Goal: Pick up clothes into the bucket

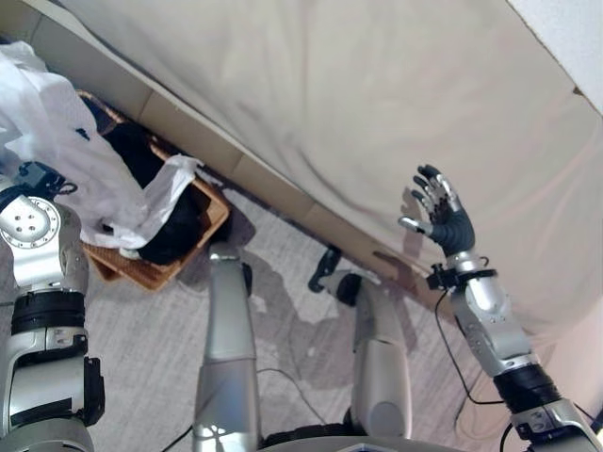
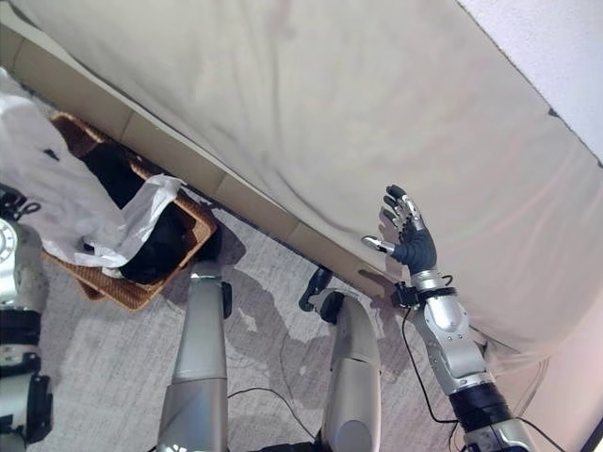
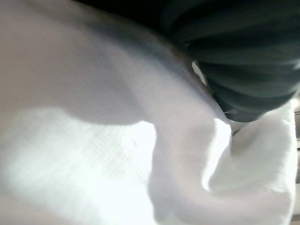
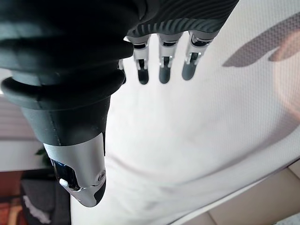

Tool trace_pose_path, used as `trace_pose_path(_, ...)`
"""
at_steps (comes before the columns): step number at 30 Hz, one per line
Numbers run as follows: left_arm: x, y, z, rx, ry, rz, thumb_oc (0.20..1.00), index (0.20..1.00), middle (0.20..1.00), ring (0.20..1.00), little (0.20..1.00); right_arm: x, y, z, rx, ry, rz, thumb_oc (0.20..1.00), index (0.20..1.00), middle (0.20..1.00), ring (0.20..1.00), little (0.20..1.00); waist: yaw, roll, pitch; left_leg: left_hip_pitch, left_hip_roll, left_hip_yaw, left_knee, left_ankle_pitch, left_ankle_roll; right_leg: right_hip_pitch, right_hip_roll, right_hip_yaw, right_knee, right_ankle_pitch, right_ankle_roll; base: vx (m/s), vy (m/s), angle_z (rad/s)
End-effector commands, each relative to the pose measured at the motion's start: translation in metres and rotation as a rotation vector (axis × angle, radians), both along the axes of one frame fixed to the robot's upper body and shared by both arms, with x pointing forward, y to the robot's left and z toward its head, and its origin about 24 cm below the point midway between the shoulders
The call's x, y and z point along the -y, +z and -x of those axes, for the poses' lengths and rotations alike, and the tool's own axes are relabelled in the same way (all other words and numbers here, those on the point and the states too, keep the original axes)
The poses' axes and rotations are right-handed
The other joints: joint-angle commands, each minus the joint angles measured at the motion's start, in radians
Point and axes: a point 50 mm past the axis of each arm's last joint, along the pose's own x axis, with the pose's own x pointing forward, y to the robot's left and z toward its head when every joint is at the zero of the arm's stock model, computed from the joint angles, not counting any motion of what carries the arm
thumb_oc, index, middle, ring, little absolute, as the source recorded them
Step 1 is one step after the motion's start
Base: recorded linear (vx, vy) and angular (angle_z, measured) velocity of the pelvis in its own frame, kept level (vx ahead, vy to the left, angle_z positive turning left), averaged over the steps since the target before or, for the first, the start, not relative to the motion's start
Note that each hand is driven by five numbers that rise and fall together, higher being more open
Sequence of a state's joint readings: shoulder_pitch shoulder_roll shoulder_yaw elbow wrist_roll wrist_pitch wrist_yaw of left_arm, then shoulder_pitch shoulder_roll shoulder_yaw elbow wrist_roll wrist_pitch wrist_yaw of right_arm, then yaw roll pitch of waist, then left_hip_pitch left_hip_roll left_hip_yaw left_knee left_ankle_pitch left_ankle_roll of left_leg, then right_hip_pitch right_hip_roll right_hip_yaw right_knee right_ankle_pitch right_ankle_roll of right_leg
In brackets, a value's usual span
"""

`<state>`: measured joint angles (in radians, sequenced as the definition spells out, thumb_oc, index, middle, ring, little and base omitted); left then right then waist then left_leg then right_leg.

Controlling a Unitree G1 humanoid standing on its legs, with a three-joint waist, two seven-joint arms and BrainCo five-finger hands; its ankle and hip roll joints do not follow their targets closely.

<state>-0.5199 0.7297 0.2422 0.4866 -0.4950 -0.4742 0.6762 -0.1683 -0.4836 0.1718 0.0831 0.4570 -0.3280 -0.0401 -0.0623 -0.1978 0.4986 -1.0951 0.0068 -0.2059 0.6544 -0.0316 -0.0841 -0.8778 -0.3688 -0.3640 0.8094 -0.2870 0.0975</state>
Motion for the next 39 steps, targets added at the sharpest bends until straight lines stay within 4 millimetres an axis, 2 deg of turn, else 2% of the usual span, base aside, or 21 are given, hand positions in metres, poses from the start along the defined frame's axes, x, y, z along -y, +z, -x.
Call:
trace_pose_path(1,-0.007,-0.027,0.007,0.022,0.035,0.111,0.200,0.200,0.200,0.200,0.200,0.006,0.008,0.005,0.059,-0.018,-0.037,1.000,1.000,1.000,1.000,1.000,0.018,0.003,-0.052,0.003,0.020,0.029,0.051,-0.098,0.033,-0.017,-0.015,0.087,-0.066,0.112,0.083,0.00,0.000,0.00)
trace_pose_path(6,-0.004,-0.102,-0.001,-0.235,0.025,0.298,0.200,0.200,0.200,0.200,0.200,0.001,0.007,0.006,0.066,-0.002,-0.063,1.000,1.000,1.000,1.000,1.000,0.013,-0.023,-0.056,-0.015,0.024,0.032,0.068,-0.100,0.037,-0.046,-0.008,0.099,-0.048,0.112,0.078,0.01,-0.012,-0.01)
trace_pose_path(7,-0.004,-0.112,-0.002,-0.281,0.029,0.323,0.200,0.200,0.200,0.200,0.200,0.000,0.007,0.007,0.068,0.003,-0.068,1.000,1.000,1.000,1.000,1.000,0.009,-0.028,-0.059,-0.018,0.025,0.029,0.071,-0.100,0.036,-0.050,-0.008,0.099,-0.046,0.111,0.077,0.00,0.000,0.00)
trace_pose_path(8,-0.005,-0.112,-0.003,-0.280,0.028,0.323,0.200,0.200,0.200,0.200,0.200,0.000,0.007,0.007,0.069,0.003,-0.069,1.000,1.000,1.000,1.000,1.000,0.009,-0.029,-0.061,-0.021,0.025,0.030,0.072,-0.100,0.036,-0.053,-0.009,0.100,-0.044,0.111,0.077,0.00,0.000,0.00)
trace_pose_path(9,-0.004,-0.129,-0.005,-0.362,0.016,0.374,0.200,0.200,0.200,0.200,0.200,-0.002,0.008,0.007,0.074,0.014,-0.077,1.000,1.000,1.000,1.000,1.000,0.000,-0.038,-0.066,-0.026,0.030,0.031,0.076,-0.101,0.036,-0.062,-0.007,0.102,-0.039,0.110,0.076,0.01,-0.017,-0.04)
trace_pose_path(10,-0.003,-0.137,-0.006,-0.398,0.008,0.401,0.200,0.200,0.200,0.200,0.200,-0.003,0.009,0.007,0.080,0.022,-0.076,1.000,1.000,1.000,1.000,1.000,-0.004,-0.042,-0.070,-0.030,0.032,0.031,0.076,-0.100,0.036,-0.064,-0.006,0.101,-0.038,0.110,0.076,0.01,-0.022,-0.05)
trace_pose_path(12,-0.003,-0.144,-0.009,-0.451,-0.007,0.423,0.200,0.200,0.200,0.200,0.200,-0.004,0.009,0.006,0.079,0.027,-0.068,1.000,1.000,1.000,1.000,1.000,-0.011,-0.046,-0.076,-0.034,0.036,0.030,0.076,-0.098,0.034,-0.068,-0.003,0.100,-0.038,0.113,0.076,0.00,-0.007,-0.02)
trace_pose_path(21,-0.003,-0.137,-0.021,-0.530,-0.058,0.374,0.200,0.200,0.200,0.200,0.200,-0.006,0.012,0.004,0.083,0.041,-0.082,1.000,1.000,1.000,1.000,1.000,-0.029,-0.040,-0.112,-0.034,0.043,0.026,0.059,-0.091,0.032,-0.068,0.003,0.097,-0.046,0.119,0.077,0.00,0.000,-0.02)
trace_pose_path(25,-0.004,-0.151,-0.018,-0.624,-0.057,0.400,0.200,0.200,0.200,0.200,0.200,-0.008,0.012,0.002,0.080,0.047,-0.074,1.000,1.000,1.000,1.000,1.000,-0.035,-0.027,-0.124,-0.027,0.048,0.032,0.047,-0.089,0.033,-0.064,0.005,0.101,-0.059,0.128,0.080,0.00,0.030,-0.01)
trace_pose_path(27,-0.004,-0.152,-0.017,-0.615,-0.056,0.413,0.200,0.200,0.200,0.200,0.200,-0.008,0.013,0.002,0.082,0.049,-0.075,1.000,1.000,1.000,1.000,1.000,-0.034,-0.023,-0.127,-0.027,0.048,0.033,0.047,-0.088,0.033,-0.066,0.008,0.104,-0.062,0.132,0.080,-0.01,0.017,-0.02)
trace_pose_path(28,-0.004,-0.155,-0.017,-0.624,-0.059,0.426,0.529,0.529,0.529,0.529,0.529,-0.007,0.013,0.002,0.081,0.048,-0.075,1.000,1.000,1.000,1.000,1.000,-0.034,-0.022,-0.129,-0.027,0.048,0.033,0.045,-0.088,0.034,-0.066,0.008,0.105,-0.064,0.132,0.081,0.00,0.000,0.00)
trace_pose_path(29,-0.004,-0.155,-0.016,-0.624,-0.060,0.426,1.000,1.000,1.000,1.000,1.000,-0.007,0.013,0.002,0.081,0.048,-0.075,1.000,1.000,1.000,1.000,1.000,-0.034,-0.022,-0.129,-0.027,0.048,0.033,0.045,-0.087,0.034,-0.066,0.008,0.104,-0.064,0.133,0.081,0.00,0.000,0.00)
trace_pose_path(39,-0.005,-0.175,-0.008,-0.718,-0.113,0.483,1.000,1.000,1.000,1.000,1.000,-0.002,0.014,0.000,0.070,0.034,-0.060,1.000,1.000,1.000,1.000,1.000,-0.030,-0.006,-0.139,-0.010,0.046,0.032,0.035,-0.082,0.034,-0.045,0.010,0.103,-0.072,0.137,0.082,0.00,0.000,0.00)
